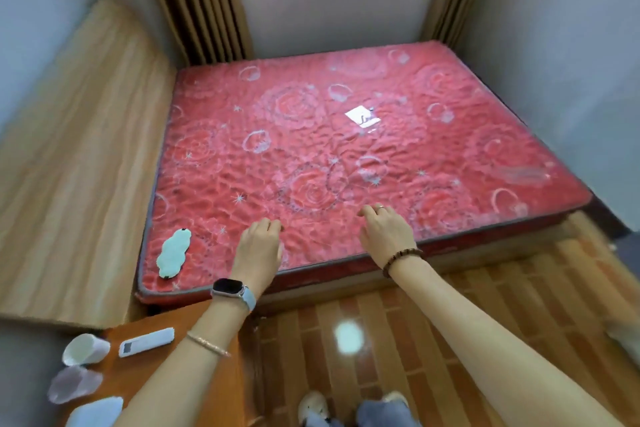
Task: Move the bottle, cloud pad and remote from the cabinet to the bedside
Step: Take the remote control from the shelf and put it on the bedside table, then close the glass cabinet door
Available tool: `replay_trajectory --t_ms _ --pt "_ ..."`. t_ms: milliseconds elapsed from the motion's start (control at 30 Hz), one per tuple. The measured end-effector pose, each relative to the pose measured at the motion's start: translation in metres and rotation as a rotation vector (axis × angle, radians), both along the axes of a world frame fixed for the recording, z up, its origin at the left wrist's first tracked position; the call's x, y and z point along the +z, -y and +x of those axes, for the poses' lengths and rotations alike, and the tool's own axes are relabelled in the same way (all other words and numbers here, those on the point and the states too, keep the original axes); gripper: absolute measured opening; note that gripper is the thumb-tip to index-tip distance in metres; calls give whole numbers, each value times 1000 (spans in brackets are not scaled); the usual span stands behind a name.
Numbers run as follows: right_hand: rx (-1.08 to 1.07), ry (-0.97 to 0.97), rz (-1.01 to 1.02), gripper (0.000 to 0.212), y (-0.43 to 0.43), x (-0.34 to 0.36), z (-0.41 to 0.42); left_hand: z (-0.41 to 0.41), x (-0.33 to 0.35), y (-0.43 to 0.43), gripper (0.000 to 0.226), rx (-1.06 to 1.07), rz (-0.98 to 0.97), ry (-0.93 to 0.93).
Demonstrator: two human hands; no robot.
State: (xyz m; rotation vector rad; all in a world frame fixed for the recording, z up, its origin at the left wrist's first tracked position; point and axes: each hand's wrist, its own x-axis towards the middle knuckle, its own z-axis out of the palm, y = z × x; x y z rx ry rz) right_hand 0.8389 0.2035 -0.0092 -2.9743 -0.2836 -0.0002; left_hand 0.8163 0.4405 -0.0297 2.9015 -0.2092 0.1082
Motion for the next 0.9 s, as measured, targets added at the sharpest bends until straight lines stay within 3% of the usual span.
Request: replay_trajectory --t_ms 467,700,900 --pt "-544 40 -28 33 273 23 -95 41 28 307 25 -563 -113 86" --pt "-818 70 -18 28 365 35 -172 17 34 450 29 -811 -124 92" --pt "-1088 118 2 27 430 46 -253 -29 57 552 18 -1053 -106 170"
